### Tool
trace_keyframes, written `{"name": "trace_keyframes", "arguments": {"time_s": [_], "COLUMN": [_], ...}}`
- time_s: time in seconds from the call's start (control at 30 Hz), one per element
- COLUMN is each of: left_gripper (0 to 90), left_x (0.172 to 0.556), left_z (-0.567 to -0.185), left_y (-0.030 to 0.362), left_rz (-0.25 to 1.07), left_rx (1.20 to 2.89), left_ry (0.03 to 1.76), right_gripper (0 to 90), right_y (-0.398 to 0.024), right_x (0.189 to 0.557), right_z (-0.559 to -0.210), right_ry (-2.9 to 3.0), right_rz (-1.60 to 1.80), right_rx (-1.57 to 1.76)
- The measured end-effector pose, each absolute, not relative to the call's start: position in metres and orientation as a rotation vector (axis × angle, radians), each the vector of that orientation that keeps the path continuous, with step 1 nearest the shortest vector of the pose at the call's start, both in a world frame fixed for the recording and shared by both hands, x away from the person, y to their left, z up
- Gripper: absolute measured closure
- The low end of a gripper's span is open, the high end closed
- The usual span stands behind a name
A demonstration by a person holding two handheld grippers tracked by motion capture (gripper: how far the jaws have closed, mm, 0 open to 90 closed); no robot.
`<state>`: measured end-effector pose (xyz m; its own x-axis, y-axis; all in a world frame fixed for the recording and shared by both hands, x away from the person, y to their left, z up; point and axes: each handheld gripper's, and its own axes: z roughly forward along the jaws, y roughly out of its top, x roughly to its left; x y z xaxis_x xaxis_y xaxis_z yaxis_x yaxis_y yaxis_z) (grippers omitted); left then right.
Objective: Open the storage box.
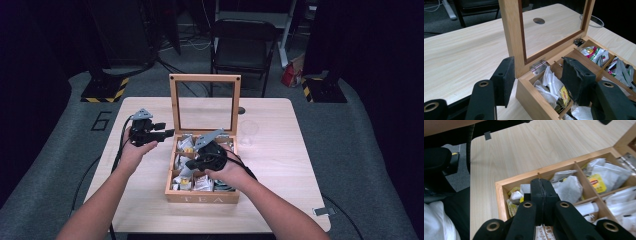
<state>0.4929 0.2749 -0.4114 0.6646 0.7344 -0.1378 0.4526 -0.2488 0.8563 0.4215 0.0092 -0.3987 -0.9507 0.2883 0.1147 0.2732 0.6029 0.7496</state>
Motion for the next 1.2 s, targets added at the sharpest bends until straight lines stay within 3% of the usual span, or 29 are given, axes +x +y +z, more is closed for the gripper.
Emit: {"name": "trace_keyframes", "arguments": {"time_s": [0.77, 1.2], "left_gripper": [44.1, 44.1], "left_x": [0.492, 0.492], "left_z": [-0.408, -0.408], "left_y": [0.276, 0.277], "left_rz": [0.364, 0.362], "left_rx": [1.883, 1.884], "left_ry": [0.943, 0.944], "right_gripper": [90.0, 90.0], "right_y": [-0.019, -0.035], "right_x": [0.430, 0.439], "right_z": [-0.358, -0.354], "right_ry": [2.696, 2.650], "right_rz": [1.363, 1.356], "right_rx": [0.573, 0.612]}}
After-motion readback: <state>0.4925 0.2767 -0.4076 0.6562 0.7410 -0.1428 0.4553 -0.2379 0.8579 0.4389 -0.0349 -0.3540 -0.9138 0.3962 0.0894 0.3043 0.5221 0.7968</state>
